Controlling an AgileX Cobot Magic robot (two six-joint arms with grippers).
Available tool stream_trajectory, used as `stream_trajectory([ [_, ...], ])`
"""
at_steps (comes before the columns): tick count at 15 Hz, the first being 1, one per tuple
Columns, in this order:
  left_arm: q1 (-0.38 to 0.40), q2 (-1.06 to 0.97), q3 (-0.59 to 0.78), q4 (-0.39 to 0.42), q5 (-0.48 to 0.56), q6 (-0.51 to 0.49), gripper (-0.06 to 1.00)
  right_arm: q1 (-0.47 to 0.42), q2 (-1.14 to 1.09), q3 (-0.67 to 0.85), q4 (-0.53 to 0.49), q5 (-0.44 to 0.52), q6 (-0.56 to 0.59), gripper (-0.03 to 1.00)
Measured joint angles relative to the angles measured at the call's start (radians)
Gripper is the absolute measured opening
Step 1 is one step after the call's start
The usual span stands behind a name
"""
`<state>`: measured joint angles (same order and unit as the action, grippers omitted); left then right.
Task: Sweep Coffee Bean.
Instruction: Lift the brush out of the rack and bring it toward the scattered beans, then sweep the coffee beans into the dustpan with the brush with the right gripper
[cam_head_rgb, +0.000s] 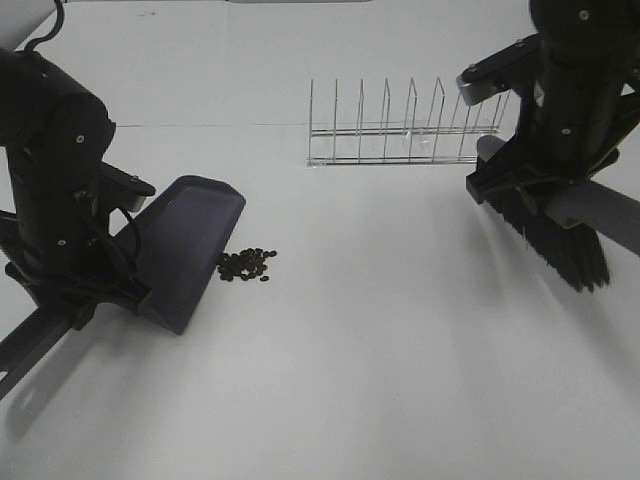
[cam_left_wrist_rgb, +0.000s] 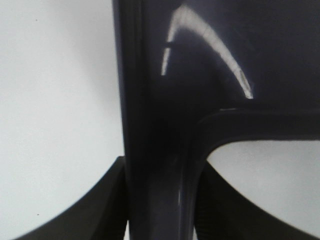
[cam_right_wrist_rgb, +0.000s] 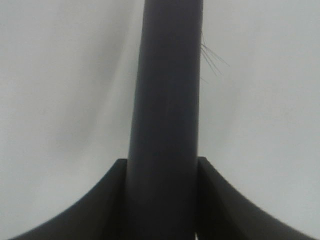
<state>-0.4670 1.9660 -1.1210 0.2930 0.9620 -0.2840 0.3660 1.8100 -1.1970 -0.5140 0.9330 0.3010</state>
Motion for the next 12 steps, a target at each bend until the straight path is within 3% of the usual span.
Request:
stream_trajectory([
  [9,-0.001,0.064,-0.003,-0.031,0.006,-0.004,0.31,0.177,0.232,-0.205,-0.019,0.001,0.007,0.28],
  [12,-0.001,0.079,-0.003,-0.042,0.007,0.0,0.31,0.207,0.289,-0.251,0.063,-0.047,0.007,0.28],
])
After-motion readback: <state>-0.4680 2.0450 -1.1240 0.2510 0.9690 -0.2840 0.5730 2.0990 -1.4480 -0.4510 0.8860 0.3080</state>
